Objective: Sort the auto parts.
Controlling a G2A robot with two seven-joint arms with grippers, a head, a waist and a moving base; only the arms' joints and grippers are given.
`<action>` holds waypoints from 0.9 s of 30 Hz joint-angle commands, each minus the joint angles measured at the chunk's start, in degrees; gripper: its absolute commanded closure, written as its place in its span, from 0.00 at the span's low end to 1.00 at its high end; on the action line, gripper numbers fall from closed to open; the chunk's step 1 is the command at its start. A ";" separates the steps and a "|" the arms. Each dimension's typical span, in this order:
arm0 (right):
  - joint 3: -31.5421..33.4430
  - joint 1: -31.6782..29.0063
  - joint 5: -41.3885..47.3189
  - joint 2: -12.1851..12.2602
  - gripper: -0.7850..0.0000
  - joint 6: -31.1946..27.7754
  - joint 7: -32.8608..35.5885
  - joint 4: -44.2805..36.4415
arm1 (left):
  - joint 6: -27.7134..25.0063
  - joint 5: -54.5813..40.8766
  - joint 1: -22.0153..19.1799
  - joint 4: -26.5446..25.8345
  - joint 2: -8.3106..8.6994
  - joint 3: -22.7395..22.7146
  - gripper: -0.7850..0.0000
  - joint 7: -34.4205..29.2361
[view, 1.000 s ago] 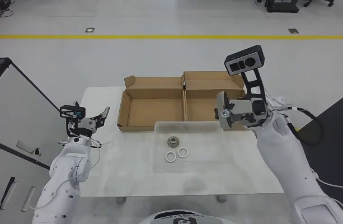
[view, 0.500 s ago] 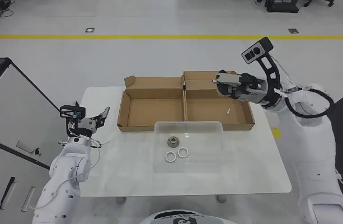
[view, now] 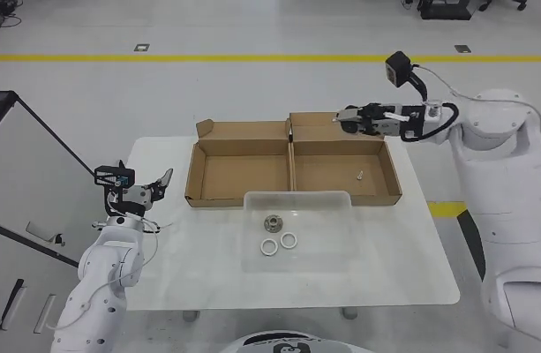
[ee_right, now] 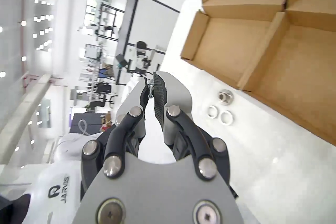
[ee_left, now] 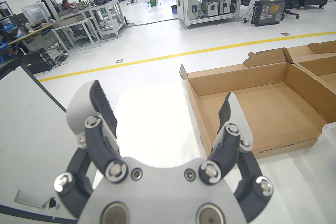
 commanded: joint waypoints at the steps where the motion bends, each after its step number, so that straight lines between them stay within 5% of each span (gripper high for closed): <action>1: -2.56 2.59 -4.70 0.10 1.00 -0.76 2.25 2.13 | 0.00 0.00 0.00 0.00 0.00 0.00 0.00 0.00; 13: -17.31 14.92 -21.04 -1.21 1.00 -6.84 9.26 14.79 | 0.00 0.00 0.00 0.00 0.00 0.00 0.00 0.00; 27: -33.14 25.33 -28.77 -6.83 1.00 -9.42 7.21 32.30 | 0.00 0.00 0.00 0.00 0.00 0.00 0.00 0.00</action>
